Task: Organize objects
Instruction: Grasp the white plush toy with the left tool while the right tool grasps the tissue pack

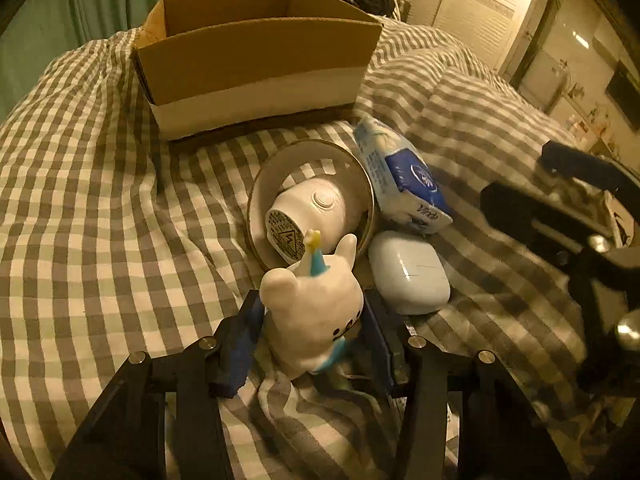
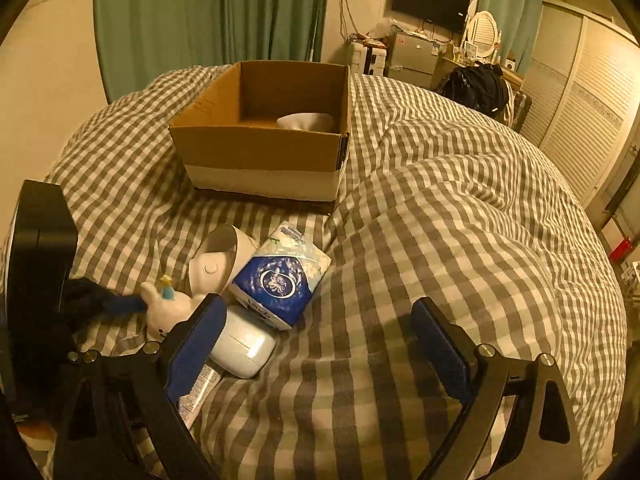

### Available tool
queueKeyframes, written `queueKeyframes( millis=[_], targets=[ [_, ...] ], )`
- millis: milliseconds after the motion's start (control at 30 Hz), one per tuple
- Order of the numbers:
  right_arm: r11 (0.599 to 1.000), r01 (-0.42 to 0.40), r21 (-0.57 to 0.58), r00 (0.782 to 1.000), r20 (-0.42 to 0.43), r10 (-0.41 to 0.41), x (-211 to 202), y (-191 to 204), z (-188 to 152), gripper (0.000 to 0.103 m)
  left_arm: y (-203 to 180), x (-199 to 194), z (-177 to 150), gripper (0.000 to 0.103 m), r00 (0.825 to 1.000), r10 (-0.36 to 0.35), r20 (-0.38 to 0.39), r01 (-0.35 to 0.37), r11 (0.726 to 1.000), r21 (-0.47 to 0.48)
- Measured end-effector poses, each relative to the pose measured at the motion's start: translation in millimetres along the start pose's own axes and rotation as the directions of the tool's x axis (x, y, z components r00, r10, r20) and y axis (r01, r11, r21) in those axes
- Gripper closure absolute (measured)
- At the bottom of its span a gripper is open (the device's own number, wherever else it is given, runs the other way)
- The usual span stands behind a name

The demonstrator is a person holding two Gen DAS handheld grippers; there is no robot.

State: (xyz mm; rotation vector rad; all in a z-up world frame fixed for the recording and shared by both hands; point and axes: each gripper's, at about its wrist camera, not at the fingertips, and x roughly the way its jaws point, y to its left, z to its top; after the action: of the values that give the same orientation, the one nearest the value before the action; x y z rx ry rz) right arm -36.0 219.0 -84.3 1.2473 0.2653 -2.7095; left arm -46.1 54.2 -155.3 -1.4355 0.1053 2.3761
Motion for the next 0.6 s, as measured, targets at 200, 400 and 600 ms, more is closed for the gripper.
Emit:
queueKeyframes(
  millis=[200, 400, 600],
  targets=[
    [0.999, 0.007, -0.039, 0.999, -0.035, -0.008, 12.6, 9.8, 5.6, 0.009, 13.3, -32.1, 1.3, 0.053, 0.995, 0.066, 0.075, -0.064, 0.997, -0.033],
    [0.995, 0.017, -0.094, 0.995, -0.101, -0.026, 40.3, 23.5, 13.2, 0.009, 30.8, -41.2, 0.1, 0.053, 0.985, 0.145, 0.098, -0.141, 0.989, -0.056],
    [0.989, 0.008, -0.151, 0.987, -0.155, -0.032, 59.4, 34.3, 13.4, 0.019, 52.3, -34.5, 4.6, 0.053, 0.980, 0.176, 0.097, -0.166, 0.981, -0.101]
  ],
)
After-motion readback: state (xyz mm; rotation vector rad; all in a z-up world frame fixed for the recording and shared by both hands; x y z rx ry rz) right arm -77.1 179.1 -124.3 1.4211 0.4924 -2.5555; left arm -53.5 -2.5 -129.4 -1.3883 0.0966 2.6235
